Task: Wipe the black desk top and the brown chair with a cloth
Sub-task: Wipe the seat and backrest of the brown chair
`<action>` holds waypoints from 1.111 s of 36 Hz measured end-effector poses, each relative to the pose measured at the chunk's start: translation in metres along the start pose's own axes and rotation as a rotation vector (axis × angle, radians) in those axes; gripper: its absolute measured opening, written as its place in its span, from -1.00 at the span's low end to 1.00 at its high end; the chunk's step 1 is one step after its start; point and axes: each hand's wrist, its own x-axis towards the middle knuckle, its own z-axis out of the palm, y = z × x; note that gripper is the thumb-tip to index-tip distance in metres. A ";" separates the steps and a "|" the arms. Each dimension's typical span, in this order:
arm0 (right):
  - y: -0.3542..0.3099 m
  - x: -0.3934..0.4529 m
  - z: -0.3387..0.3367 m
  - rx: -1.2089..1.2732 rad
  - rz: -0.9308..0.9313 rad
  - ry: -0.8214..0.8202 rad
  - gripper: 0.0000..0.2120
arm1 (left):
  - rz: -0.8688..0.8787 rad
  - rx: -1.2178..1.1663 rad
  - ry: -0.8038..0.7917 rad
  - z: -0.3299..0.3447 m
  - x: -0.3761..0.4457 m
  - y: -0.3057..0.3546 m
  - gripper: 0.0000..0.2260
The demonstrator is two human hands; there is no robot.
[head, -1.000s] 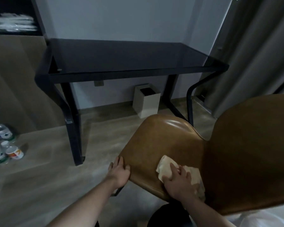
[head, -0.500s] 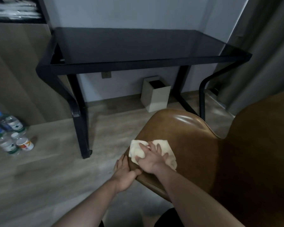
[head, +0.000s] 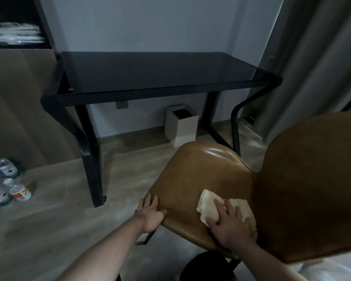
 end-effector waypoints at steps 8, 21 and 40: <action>-0.017 0.016 0.011 0.051 0.061 0.033 -0.32 | -0.010 -0.078 -0.019 -0.004 -0.012 -0.005 0.20; -0.124 0.095 0.010 -0.076 -0.238 0.007 -0.36 | 0.012 -0.058 -0.008 -0.002 0.003 -0.013 0.36; -0.033 0.011 0.010 0.008 -0.033 -0.034 -0.32 | -0.013 0.116 -0.043 -0.010 -0.005 0.002 0.25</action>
